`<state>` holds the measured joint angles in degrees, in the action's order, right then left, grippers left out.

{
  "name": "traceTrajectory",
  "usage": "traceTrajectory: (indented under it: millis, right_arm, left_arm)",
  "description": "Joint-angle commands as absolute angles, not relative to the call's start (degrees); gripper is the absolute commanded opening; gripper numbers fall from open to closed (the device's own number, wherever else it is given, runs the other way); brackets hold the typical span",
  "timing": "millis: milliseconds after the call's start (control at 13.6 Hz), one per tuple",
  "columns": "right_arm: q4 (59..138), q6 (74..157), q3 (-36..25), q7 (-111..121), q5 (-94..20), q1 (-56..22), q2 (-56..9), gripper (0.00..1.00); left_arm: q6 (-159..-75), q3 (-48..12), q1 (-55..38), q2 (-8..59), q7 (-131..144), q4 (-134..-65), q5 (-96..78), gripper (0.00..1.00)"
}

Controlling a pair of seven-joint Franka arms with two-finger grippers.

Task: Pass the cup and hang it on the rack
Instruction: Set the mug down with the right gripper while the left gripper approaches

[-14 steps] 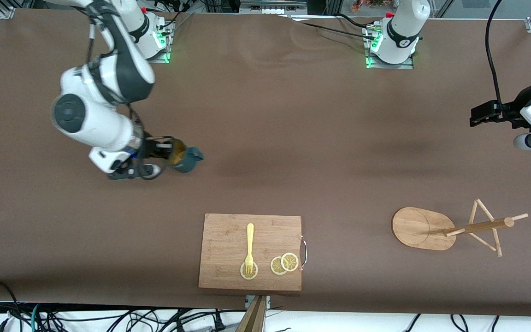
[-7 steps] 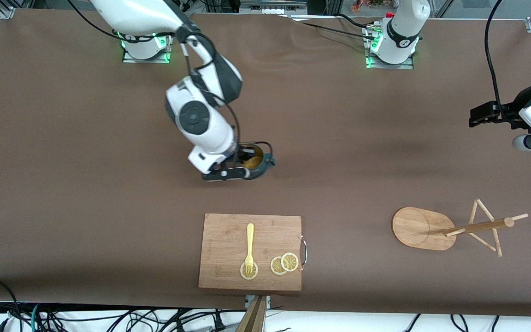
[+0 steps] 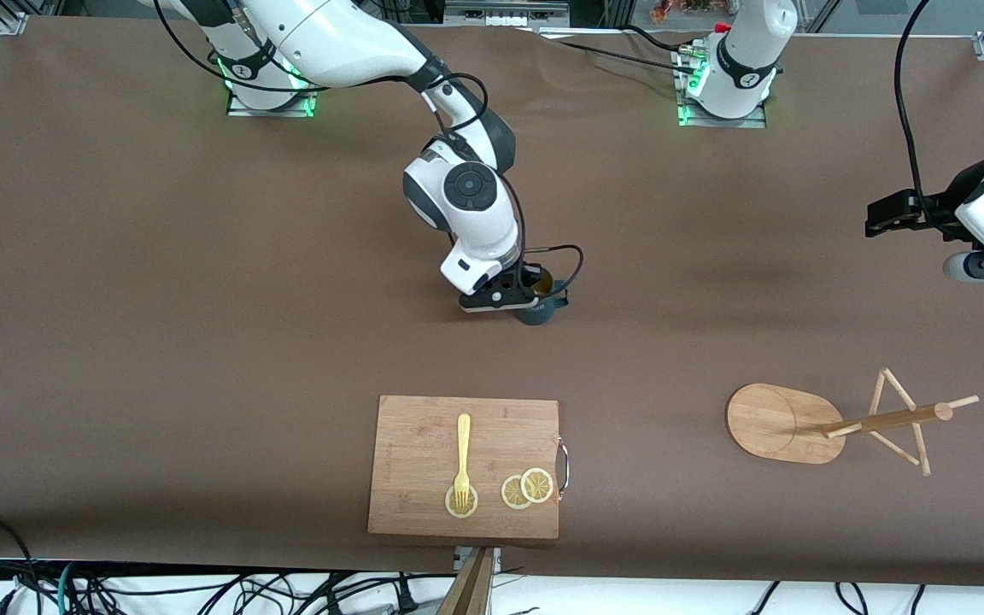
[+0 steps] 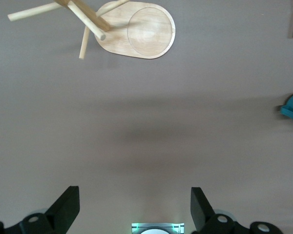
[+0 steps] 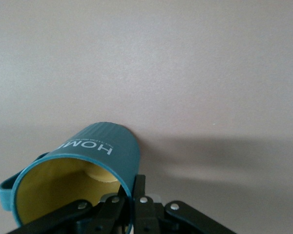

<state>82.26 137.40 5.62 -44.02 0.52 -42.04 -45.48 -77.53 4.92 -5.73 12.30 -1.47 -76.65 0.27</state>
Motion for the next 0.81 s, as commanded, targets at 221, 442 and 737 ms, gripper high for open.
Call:
traceTrajectory:
  millis: [221, 442, 737]
  right_arm:
    - [80.6, 136.32, 4.48, -45.18, 3.52, -43.86, -45.09, 1.0]
    - [80.6, 130.81, 3.7, -44.65, 3.6, -43.33, -41.07, 1.0]
    - [80.68, 116.58, -3.05, -44.38, 3.96, -43.24, -31.22, 1.0]
  left_arm:
    - [-76.99, 5.36, -6.24, 13.01, -2.81, -76.11, -2.55, 1.0]
    - [-77.34, 5.36, -5.98, 13.44, -7.63, -79.0, -7.53, 1.0]
    - [-77.43, 4.23, -6.33, 13.88, -22.8, -82.34, -10.8, 1.0]
